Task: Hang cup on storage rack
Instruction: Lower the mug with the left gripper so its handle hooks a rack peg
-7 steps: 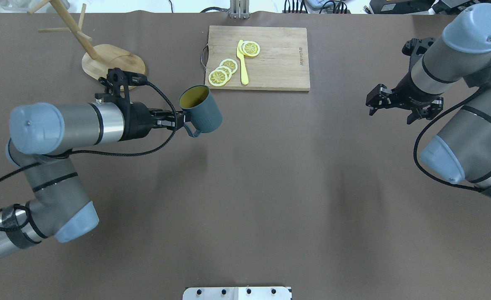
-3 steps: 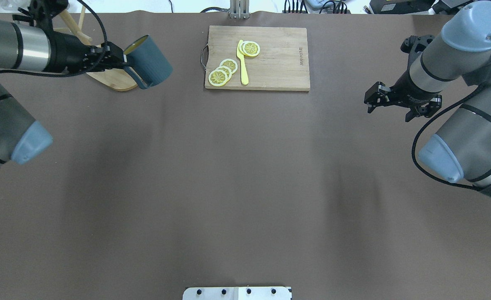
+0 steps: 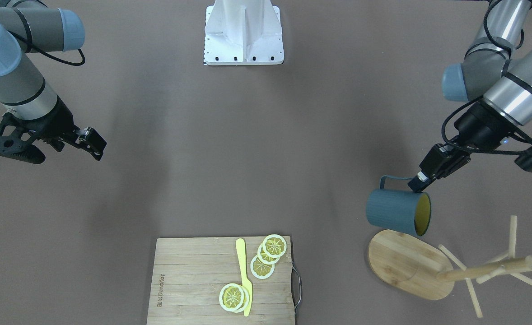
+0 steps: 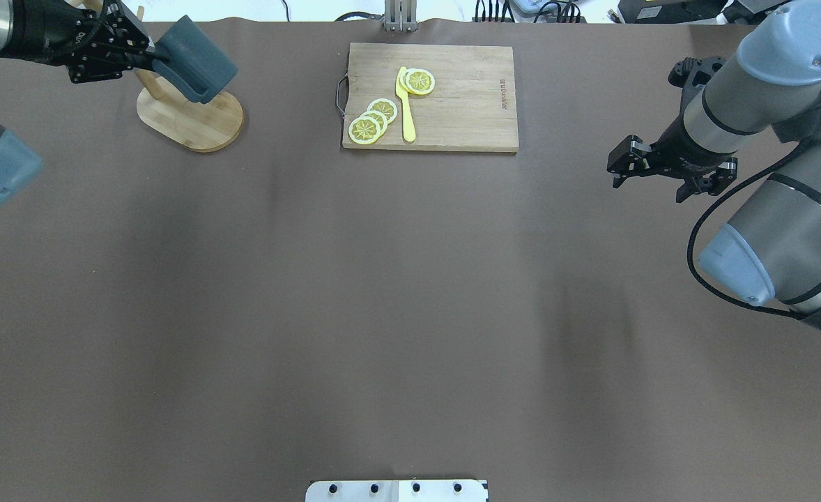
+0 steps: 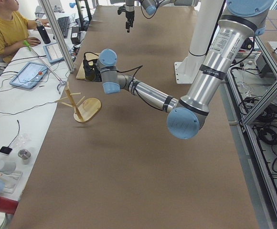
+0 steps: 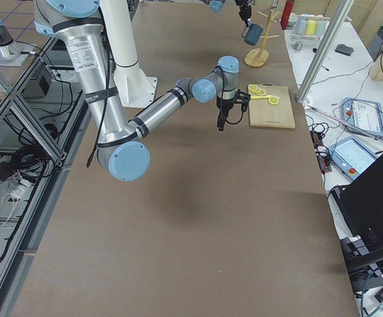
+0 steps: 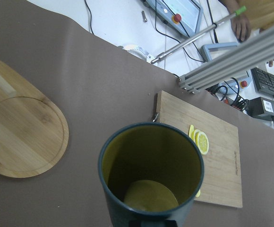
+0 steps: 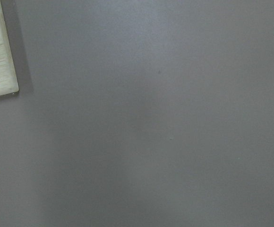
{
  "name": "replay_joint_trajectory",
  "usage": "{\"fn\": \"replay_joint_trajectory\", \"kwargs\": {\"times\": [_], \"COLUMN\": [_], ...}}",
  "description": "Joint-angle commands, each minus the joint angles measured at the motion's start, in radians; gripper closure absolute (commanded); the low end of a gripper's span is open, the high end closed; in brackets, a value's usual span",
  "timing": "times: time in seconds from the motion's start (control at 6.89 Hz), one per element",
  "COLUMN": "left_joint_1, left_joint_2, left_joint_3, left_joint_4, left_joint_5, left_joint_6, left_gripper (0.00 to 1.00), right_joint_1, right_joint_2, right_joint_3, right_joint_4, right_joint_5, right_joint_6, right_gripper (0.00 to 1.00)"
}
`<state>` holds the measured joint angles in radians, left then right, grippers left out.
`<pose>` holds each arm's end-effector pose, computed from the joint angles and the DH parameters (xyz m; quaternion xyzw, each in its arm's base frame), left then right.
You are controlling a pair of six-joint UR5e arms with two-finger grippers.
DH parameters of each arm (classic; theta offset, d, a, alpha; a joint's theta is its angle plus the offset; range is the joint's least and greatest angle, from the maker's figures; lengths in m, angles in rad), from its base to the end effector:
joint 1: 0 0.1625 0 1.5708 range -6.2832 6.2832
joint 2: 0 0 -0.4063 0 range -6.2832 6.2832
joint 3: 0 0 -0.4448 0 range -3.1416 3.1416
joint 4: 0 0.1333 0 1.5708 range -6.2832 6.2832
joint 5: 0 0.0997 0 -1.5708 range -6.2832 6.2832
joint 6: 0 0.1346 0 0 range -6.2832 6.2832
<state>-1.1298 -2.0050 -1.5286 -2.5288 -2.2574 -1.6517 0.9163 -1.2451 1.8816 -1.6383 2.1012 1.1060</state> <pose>0.2577 -0.6584 0.2867 0.0672 0.6409 -0.2454 0.7242 -0.3344 -0.5429 0.3272 -0.0214 -0.3690 0.1356 0.9192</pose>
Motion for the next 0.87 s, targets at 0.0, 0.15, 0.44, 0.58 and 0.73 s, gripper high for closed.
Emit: {"fn": "replay_joint_trajectory", "kwargs": {"times": [0.0,0.15,0.44,0.58,0.73], "left_joint_1": [-0.019,-0.019,-0.018,-0.016,-0.015], "left_joint_2": [-0.034,-0.046,-0.092,-0.1,-0.104], "left_joint_3": [0.016,0.062,0.233,0.255,0.283], "left_joint_4": [-0.01,-0.093,-0.377,-0.437,-0.486], "left_joint_5": [-0.005,0.027,0.143,0.206,0.257], "left_joint_6": [-0.23,-0.352,-0.642,-0.76,-0.836], "left_gripper": [1.0,1.0,1.0,1.0,1.0], "right_joint_1": [0.0,0.001,0.0,0.0,0.0], "right_joint_2": [0.001,0.001,0.001,0.001,0.001], "right_joint_3": [0.002,0.004,0.008,0.008,0.008], "right_joint_4": [0.0,0.0,0.0,0.0,0.0], "right_joint_5": [-0.001,-0.001,-0.001,-0.001,-0.001], "right_joint_6": [0.002,0.0,0.002,0.002,0.0], "right_gripper": [0.0,0.0,0.0,0.0,0.0]}}
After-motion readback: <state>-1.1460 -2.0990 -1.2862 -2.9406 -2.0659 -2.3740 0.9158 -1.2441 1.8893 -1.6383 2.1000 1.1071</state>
